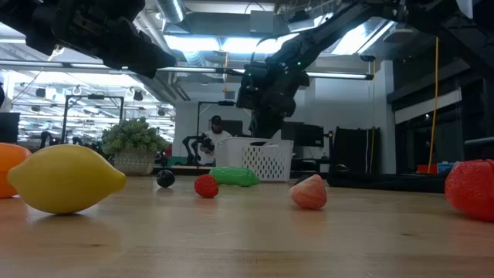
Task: Pick and placing Produce into tupperware
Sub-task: Put the corn into the basket, then put the blackberry into the basket
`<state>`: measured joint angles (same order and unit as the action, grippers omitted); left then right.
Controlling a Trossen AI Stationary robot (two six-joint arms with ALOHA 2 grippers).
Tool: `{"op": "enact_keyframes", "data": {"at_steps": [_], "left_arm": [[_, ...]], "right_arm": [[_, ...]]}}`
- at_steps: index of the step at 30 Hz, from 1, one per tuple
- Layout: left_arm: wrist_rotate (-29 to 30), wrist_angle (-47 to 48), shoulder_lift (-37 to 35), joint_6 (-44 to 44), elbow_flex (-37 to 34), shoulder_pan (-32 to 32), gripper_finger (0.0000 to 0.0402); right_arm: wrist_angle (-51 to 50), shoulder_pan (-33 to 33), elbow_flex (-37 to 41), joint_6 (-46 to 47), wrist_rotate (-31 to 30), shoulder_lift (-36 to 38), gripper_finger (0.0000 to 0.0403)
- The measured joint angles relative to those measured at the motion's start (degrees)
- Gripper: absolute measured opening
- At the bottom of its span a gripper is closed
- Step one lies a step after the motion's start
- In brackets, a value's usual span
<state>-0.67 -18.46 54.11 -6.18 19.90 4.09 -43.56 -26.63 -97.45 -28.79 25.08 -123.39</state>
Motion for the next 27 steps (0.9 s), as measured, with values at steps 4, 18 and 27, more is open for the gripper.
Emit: {"op": "enact_keyframes", "data": {"at_steps": [4,18,27], "left_arm": [[0.0,0.0,0.0,-0.04,0.0,-0.01,0.0017],[0.0,0.0,0.0,-0.06,0.0,0.01,0.0052],[0.0,0.02,0.0,-0.06,0.0,0.01,0.007]], "right_arm": [[1.35,-0.09,0.0,5.13,-0.05,0.0,0.005],[0.58,-1.29,-0.02,5.56,0.01,0.0,0.0089],[-0.61,-1.44,-0.02,2.78,-1.71,0.39,0.0157]]}}
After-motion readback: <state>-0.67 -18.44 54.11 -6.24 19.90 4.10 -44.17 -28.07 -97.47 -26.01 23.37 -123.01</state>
